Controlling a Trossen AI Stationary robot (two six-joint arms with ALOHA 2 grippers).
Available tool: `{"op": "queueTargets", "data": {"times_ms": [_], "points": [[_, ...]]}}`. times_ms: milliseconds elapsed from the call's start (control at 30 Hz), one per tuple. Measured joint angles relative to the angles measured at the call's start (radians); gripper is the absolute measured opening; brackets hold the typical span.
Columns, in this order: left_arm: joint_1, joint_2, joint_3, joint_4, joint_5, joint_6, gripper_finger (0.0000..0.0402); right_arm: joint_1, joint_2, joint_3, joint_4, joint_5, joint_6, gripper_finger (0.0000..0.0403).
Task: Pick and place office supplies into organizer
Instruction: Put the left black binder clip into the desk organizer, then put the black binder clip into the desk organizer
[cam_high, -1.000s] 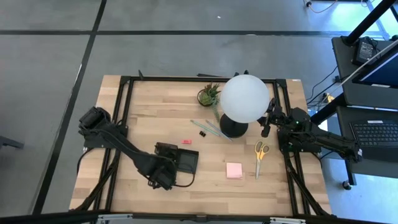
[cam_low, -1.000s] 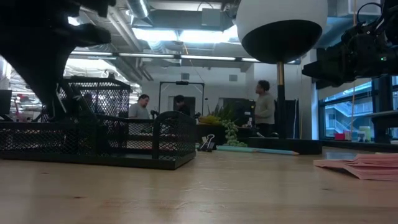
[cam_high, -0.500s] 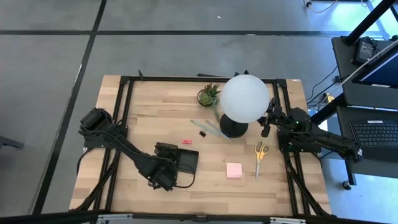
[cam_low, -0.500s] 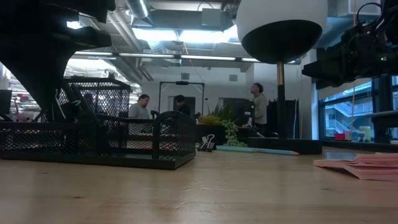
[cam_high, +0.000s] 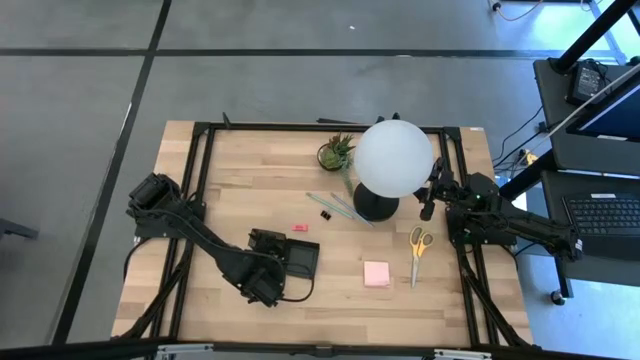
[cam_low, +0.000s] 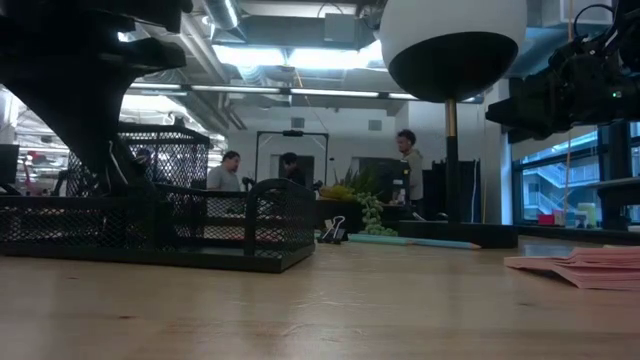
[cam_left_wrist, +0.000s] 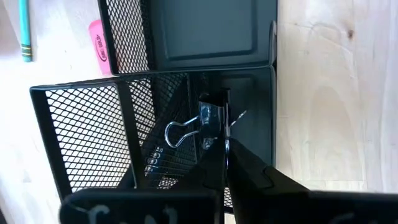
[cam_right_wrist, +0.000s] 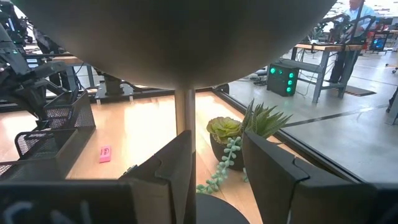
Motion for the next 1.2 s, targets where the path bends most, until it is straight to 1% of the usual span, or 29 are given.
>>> {"op": "queueTargets", "data": {"times_ms": [400, 700, 767, 867, 1067, 1200], "points": [[0.0, 0.0, 0.0, 0.0, 0.001, 0.0, 0.0008, 0.0, 0.0, 0.0, 0.0, 0.0, 0.0, 0.0145], [0.0, 0.0, 0.0, 0.0, 0.001, -0.01, 0.0073, 0.0, 0.0, 0.0, 0.0, 0.0, 0.0, 0.0145], [0.0, 0.0, 0.0, 0.0, 0.001, -0.01, 0.0081, 0.0, 0.0, 0.0, 0.0, 0.0, 0.0, 0.0145], [0.0, -0.002, 0.0, 0.0, 0.005, -0.01, 0.0083, 0.0, 0.0, 0.0, 0.0, 0.0, 0.0, 0.0145], [0.0, -0.004, 0.084, -0.091, 0.008, -0.01, 0.0074, 0.0, 0.0, 0.0, 0.0, 0.0, 0.0, 0.0145], [0.007, -0.007, 0.17, -0.111, -0.034, 0.012, 0.0068, 0.0, 0.0, 0.0, 0.0, 0.0, 0.0, 0.0145]]}}
